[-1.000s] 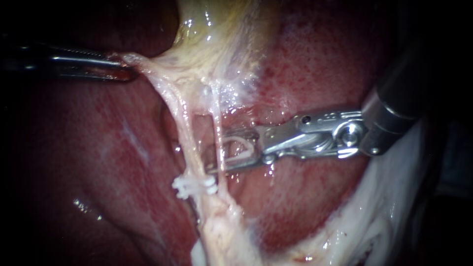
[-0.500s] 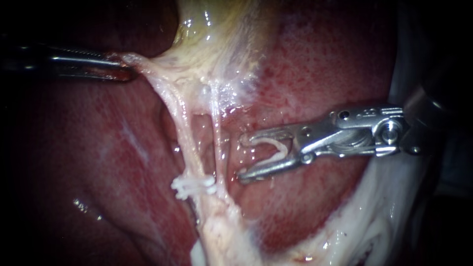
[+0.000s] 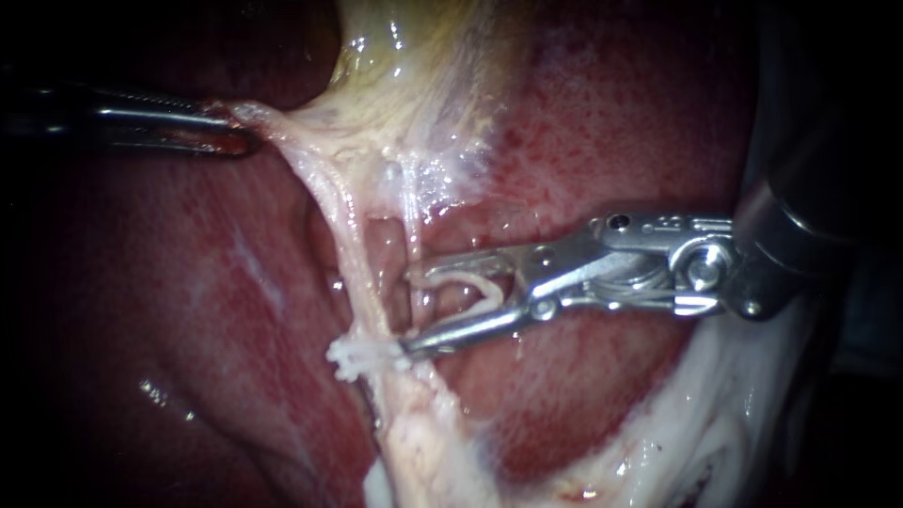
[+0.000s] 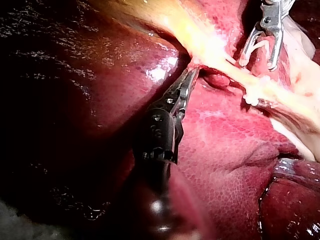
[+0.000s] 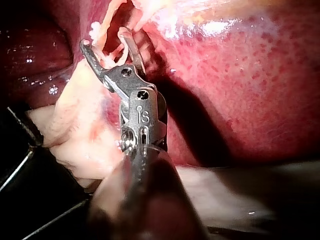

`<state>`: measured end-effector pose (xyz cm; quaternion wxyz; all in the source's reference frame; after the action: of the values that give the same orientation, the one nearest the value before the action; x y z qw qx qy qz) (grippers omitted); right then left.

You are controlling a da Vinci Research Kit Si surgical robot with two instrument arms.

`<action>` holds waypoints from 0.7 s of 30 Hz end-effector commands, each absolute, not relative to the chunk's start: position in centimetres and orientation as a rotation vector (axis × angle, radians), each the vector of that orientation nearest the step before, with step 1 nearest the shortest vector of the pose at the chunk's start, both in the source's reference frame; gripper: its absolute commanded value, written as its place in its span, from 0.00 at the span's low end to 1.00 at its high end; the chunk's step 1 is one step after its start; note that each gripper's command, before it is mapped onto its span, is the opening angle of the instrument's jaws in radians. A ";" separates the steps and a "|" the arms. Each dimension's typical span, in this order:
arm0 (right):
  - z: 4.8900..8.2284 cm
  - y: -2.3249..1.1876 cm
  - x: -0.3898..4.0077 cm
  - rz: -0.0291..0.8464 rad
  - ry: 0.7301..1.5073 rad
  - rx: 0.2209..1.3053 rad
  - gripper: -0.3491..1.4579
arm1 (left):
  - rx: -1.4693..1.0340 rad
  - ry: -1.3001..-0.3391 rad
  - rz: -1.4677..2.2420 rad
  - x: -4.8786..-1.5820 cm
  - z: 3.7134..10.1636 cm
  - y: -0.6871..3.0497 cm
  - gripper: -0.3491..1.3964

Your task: Clipping third clip left tube

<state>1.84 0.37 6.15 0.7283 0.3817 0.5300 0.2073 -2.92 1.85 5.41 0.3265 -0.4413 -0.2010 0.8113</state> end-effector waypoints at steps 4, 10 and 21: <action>6.25 0.36 1.85 0.463 1.162 0.844 0.47 | -1.156 -0.526 2.126 -2.92 5.41 1.85 0.00; 6.40 0.35 1.88 0.462 1.158 0.852 0.47 | -1.156 -0.526 2.126 -2.93 5.41 1.85 0.00; 6.55 0.38 1.94 0.463 1.166 0.889 0.47 | -1.156 -0.525 2.126 -2.93 5.42 1.85 0.00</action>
<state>1.95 0.39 6.56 0.7142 0.4069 0.5300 0.2084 -2.93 1.85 5.42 0.3265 -0.4412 -0.2009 0.8114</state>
